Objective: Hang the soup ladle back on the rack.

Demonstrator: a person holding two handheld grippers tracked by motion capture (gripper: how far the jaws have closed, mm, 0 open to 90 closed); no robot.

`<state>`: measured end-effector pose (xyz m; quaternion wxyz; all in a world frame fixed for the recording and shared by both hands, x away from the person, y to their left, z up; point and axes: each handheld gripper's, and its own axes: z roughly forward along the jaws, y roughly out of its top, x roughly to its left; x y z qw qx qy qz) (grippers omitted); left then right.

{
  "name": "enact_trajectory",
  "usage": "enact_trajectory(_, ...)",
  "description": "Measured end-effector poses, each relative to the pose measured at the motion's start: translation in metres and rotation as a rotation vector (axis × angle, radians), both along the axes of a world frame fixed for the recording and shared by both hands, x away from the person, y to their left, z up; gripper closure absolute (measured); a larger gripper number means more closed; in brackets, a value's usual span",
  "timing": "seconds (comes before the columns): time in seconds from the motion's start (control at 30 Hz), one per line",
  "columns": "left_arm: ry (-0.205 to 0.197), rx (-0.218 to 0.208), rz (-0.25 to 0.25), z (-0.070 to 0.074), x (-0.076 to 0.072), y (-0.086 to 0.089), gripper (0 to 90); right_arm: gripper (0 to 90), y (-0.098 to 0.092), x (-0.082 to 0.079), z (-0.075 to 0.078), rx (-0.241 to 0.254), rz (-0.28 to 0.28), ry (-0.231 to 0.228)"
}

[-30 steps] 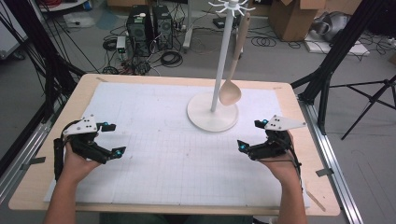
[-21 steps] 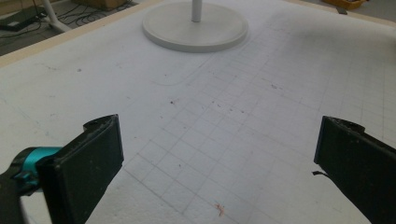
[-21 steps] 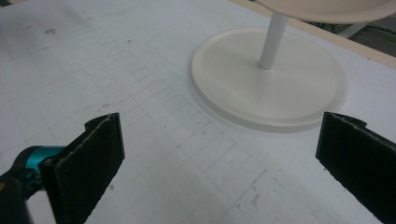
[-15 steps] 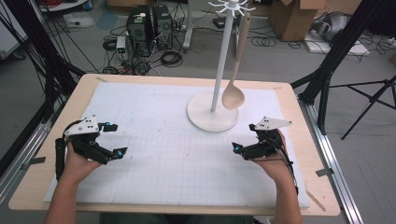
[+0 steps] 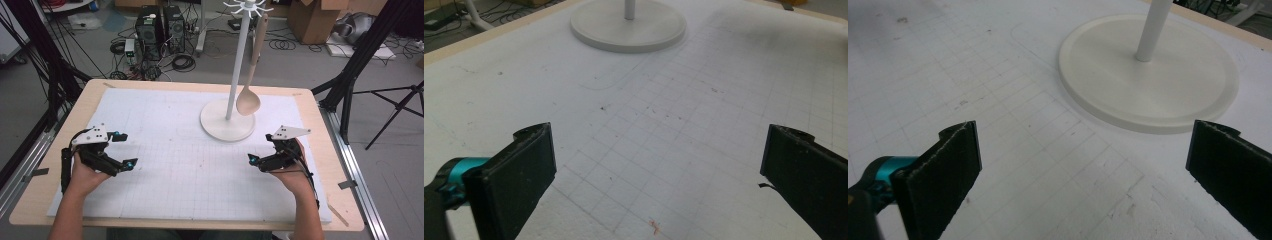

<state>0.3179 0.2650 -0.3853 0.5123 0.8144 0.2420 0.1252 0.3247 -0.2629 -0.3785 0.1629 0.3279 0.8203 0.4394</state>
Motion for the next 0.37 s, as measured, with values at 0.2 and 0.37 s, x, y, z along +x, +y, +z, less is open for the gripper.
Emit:
enact_trajectory(0.2, 0.0, -0.001, 0.003, -0.0002, 0.0002, -0.0004, 1.7, 0.2, 0.003, 0.0009, -0.0012, -0.004, 0.015, 0.002)
enact_trajectory(0.37, 0.001, -0.004, 0.002, 0.0002, -0.0003, -0.0009, 1.7, 0.2, 0.003, 0.0, -0.0004, 0.004, 0.019, 0.004)
